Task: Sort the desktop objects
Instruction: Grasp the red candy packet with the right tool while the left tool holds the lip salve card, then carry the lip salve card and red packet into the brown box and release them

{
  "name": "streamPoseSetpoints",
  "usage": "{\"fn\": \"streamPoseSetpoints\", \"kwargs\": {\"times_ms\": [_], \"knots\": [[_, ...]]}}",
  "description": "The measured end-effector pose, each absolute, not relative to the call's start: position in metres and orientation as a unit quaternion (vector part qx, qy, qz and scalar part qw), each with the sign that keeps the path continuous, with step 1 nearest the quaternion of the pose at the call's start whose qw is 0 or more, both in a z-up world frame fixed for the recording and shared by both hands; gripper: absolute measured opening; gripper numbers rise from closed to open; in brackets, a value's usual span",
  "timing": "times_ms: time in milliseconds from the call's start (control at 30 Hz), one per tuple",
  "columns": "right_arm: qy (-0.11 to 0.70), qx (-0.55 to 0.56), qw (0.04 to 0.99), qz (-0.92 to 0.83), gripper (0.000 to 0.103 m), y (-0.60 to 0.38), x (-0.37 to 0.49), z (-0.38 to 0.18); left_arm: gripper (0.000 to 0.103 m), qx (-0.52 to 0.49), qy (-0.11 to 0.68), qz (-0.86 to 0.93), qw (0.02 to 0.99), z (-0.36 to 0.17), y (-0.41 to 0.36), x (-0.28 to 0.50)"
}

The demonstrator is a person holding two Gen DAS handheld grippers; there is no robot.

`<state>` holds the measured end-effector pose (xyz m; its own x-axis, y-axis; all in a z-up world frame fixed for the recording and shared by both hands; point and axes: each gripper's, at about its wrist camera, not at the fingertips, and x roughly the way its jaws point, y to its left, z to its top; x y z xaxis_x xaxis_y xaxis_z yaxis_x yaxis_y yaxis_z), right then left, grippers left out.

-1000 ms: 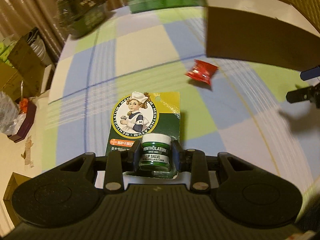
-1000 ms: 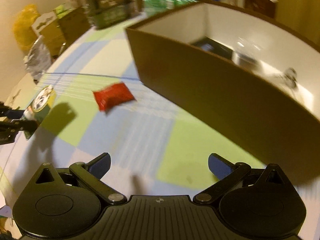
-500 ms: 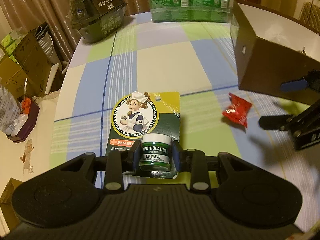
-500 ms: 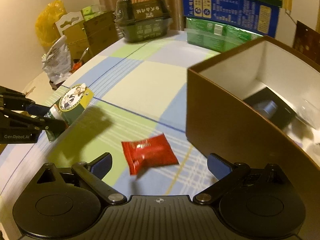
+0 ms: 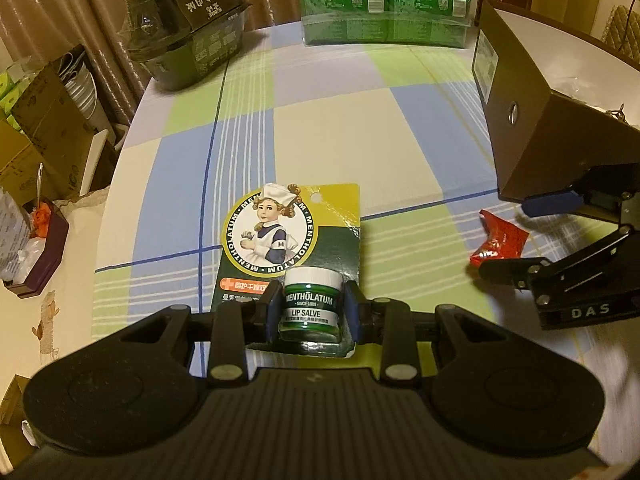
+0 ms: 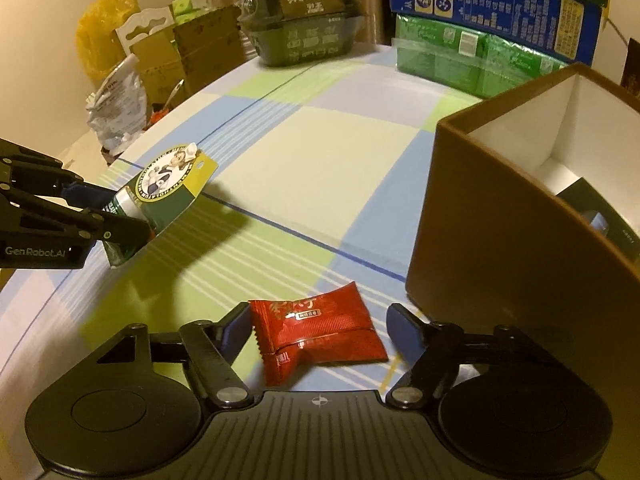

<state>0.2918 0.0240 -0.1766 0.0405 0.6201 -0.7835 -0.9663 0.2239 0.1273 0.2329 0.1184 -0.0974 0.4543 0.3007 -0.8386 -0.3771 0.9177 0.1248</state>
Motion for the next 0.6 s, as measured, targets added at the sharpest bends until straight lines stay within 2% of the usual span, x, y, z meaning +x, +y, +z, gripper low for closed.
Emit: {"fn": "streamPoseSetpoints", "kwargs": {"times_ms": [400,600], "knots": [[0.361,-0.25,0.685,0.581,0.048,0.022,0.287,-0.183,0.028,-0.039,0.487,0.191,0.851,-0.1,0.119,0.236],[0.361,-0.259,0.68,0.583,0.043,0.01,0.282,-0.18,0.028,-0.037,0.486,0.184,0.853,-0.098,0.11,0.235]]}}
